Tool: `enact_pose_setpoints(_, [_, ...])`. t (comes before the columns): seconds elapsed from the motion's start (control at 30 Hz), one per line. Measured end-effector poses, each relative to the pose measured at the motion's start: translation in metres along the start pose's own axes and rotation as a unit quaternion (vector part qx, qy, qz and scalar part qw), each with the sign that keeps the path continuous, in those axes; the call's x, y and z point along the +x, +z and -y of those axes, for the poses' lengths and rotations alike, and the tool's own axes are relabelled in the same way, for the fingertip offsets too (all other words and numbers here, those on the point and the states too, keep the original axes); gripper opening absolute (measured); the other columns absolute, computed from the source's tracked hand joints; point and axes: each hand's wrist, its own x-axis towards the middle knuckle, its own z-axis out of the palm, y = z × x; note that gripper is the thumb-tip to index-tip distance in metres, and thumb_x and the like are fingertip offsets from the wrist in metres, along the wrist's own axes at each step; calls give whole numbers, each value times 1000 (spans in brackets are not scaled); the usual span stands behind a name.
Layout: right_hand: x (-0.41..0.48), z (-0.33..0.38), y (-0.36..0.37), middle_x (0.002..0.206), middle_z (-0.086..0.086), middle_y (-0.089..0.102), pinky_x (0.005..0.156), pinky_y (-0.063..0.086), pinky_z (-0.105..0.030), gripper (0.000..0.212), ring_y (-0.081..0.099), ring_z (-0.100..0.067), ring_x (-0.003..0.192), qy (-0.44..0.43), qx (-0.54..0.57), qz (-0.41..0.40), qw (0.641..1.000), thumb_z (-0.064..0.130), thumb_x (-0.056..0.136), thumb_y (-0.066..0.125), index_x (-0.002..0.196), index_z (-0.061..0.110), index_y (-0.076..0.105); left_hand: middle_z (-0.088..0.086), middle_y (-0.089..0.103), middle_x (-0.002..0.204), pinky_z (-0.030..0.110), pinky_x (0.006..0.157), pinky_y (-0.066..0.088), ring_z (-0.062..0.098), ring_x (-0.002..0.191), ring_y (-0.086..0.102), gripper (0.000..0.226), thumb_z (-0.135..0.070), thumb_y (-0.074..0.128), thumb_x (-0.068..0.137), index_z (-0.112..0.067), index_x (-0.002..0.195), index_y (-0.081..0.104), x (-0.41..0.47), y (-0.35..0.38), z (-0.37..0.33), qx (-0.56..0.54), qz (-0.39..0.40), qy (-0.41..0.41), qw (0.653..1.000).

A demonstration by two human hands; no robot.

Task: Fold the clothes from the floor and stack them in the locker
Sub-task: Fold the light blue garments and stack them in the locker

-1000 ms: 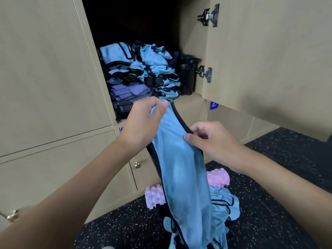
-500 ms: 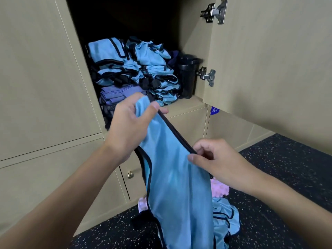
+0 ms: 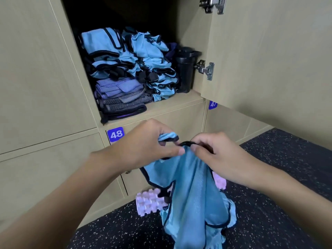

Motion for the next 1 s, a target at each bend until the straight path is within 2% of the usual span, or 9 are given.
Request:
enact_pose_setpoints(0.1, [-4,2,-1,59,-1,52,49,33,-21,21,38,-5,51,3,26,-8,1000,15,99,53,85,7,67,18,53,62,32,51,32,12,55,37,32,-25,71,89,2,74,64,-3,0,0,18,-31,26,999])
enact_pose_setpoints(0.17, [-8,3,-1,51,13,43,46,30,-17,22,34,-3,47,4,42,-11,999,14,100,53,83,8,66,6,41,53,30,50,29,10,53,32,27,-27,72,88,-6,72,65,-8,-1,-4,15,-48,31,998])
enact_pose_setpoints(0.3, [-13,7,-3,51,17,44,48,30,-14,21,37,-2,47,-10,52,-14,999,14,99,54,84,7,67,-8,34,47,22,47,24,8,46,28,21,-34,78,82,-17,75,68,-18,9,-10,-2,-35,22,999])
enact_pose_setpoints(0.43, [-15,6,-4,65,6,55,56,37,-18,12,45,-2,58,-14,80,9,997,16,96,61,90,10,70,8,53,56,36,50,33,9,49,36,32,-26,67,91,-3,70,59,-17,9,-4,59,-86,25,994])
enact_pose_setpoints(0.6, [-16,1,-6,86,-13,72,73,50,-42,7,59,-29,71,-10,66,28,997,16,95,63,97,13,68,-3,39,47,36,49,28,14,46,28,43,-27,62,89,-11,58,35,-12,-10,8,111,-224,-35,968])
enact_pose_setpoints(0.77, [-13,0,-8,71,-1,67,60,40,-26,8,47,-6,60,-24,32,17,999,18,95,63,89,16,68,3,38,56,35,51,29,24,54,34,41,-25,62,87,-11,61,33,-11,-15,17,160,-252,-72,952])
enact_pose_setpoints(0.87, [-13,2,-6,55,16,49,54,33,-14,11,40,-2,51,-33,6,10,999,16,95,63,84,15,66,-8,70,97,29,83,50,13,88,63,12,-31,73,86,-20,88,72,-14,-6,10,140,-197,-2,970])
enact_pose_setpoints(0.93, [-14,5,-3,51,17,46,53,32,-15,13,41,-2,51,-43,-12,14,999,16,94,63,81,17,66,-22,63,125,2,94,35,-14,112,55,42,-33,81,79,-29,120,71,-18,2,-1,87,-122,32,988])
enact_pose_setpoints(1.0, [-14,8,-2,54,15,50,53,32,-17,13,42,-2,53,-54,-19,19,998,16,93,63,81,19,66,-32,59,124,0,92,36,-24,106,53,60,-32,86,74,-34,130,64,-20,10,-8,30,-53,34,998])
